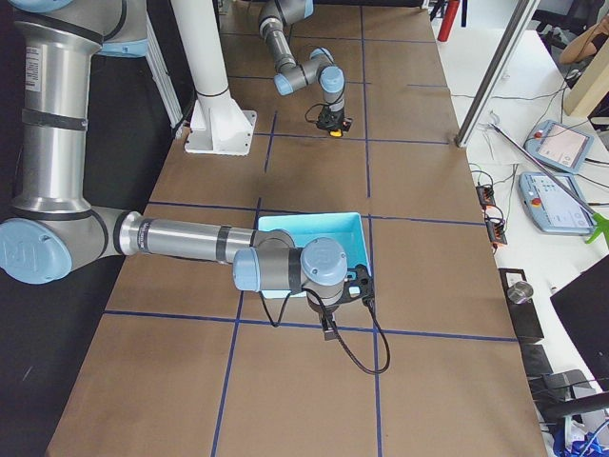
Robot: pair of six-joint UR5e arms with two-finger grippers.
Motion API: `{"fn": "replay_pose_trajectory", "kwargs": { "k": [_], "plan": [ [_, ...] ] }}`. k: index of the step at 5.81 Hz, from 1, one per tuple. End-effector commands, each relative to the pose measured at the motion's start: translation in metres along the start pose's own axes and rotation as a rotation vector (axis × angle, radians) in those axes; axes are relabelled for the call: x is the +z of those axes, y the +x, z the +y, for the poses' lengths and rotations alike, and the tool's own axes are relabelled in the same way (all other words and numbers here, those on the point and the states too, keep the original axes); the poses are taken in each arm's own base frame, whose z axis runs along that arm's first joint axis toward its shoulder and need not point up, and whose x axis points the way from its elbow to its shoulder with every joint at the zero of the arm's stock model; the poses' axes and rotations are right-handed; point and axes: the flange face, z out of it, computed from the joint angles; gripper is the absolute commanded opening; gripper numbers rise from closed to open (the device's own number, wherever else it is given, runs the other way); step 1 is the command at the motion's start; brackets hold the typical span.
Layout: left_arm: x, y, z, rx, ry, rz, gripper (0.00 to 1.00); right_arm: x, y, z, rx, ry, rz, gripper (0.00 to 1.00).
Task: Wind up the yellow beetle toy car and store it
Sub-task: 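Press the car down and drag it backward toward the robot with the left gripper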
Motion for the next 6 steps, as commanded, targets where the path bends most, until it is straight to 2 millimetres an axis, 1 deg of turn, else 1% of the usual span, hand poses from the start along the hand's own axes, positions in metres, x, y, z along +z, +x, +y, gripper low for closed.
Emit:
{"fn": "replay_pose_trajectory", "kwargs": {
  "k": [1,2,4,6],
  "plan": [
    [-0.016,0.001,-0.005,-0.187,0.045,0.005,0.00,0.000,0.000,0.000,-0.002,0.001,0.000,1.00],
    [-0.022,0.002,-0.012,-0.279,0.117,0.035,0.00,0.000,0.000,0.000,-0.002,0.001,0.000,1.00],
    [-0.034,0.000,-0.021,-0.272,0.201,0.004,0.00,0.000,0.000,0.000,-0.003,0.001,0.000,1.00],
    [-0.038,0.001,-0.026,-0.238,0.260,0.010,0.00,0.000,0.000,0.000,-0.002,0.001,0.000,1.00]
  ]
}}
